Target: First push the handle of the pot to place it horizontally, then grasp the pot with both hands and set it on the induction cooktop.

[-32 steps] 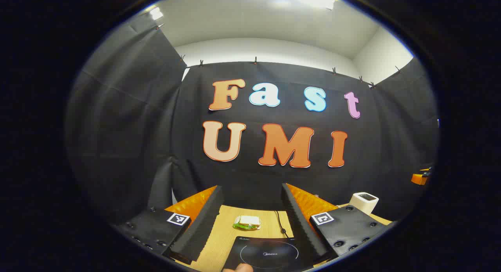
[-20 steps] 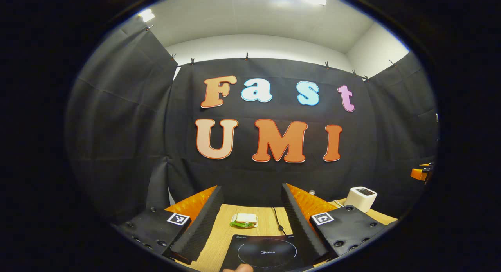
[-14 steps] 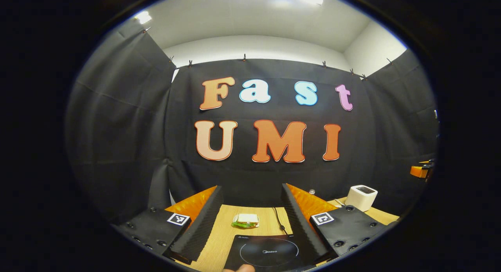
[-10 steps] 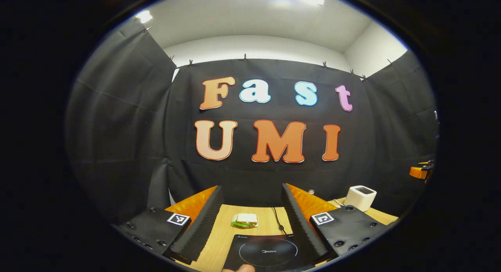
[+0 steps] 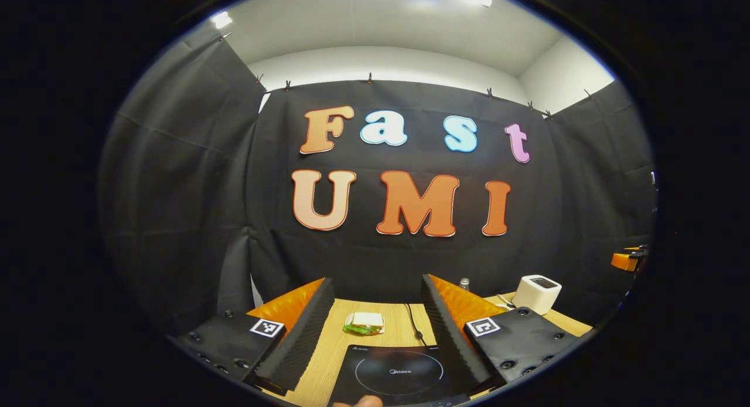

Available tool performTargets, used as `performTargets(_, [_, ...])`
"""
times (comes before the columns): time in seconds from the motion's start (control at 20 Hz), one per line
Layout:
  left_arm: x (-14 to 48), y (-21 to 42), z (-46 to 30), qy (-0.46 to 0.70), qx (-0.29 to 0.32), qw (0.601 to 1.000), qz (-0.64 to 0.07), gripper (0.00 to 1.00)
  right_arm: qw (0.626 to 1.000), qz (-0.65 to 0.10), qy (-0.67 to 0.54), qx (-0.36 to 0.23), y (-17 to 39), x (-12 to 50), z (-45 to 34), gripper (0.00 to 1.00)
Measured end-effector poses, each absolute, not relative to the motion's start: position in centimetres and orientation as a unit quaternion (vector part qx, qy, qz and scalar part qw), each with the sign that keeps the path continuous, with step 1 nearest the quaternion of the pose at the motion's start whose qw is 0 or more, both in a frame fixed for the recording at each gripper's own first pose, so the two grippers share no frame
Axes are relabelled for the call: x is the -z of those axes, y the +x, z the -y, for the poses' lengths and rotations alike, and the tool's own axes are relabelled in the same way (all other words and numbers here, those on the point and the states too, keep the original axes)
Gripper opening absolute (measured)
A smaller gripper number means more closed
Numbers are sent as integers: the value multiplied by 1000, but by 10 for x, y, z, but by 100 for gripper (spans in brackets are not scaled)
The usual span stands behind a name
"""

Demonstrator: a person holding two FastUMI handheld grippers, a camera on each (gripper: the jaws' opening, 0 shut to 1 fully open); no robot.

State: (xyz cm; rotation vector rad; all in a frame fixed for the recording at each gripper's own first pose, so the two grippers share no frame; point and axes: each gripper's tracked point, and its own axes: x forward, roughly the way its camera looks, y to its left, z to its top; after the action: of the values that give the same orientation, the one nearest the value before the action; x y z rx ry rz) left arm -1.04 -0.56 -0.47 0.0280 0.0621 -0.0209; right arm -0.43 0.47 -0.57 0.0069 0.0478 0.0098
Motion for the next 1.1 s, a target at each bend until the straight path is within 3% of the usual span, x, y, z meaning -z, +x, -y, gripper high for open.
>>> performTargets(0.25, [3,-14,6,17,10,999,-28,98,999,-32,-6,-24,-4,12,-14,77])
performTargets(0.3, [4,-14,5,18,9,999,-28,98,999,-35,-5,-32,-4,15,-18,65])
performTargets(0.4, [4,-14,3,19,7,999,-30,98,998,-42,-1,-37,-2,20,-19,56])
performTargets(0.45, [4,-14,2,17,7,999,-30,98,998,-44,1,-36,0,23,-18,43])
performTargets(0.5, [4,-14,1,17,6,999,-29,98,998,-46,3,-35,0,25,-18,42])
performTargets(0.65, [3,-16,-4,21,1,999,-26,98,998,-58,16,-32,2,36,-17,13])
performTargets(0.7, [2,-17,-5,21,0,999,-25,98,997,-64,20,-32,2,41,-17,14])
performTargets(0.9, [4,-19,-9,22,-2,999,-26,98,996,-87,18,-32,-1,62,-19,0])
performTargets(1.1, [12,-22,-10,19,3,999,-37,97,993,-111,10,-43,-12,83,-28,0])
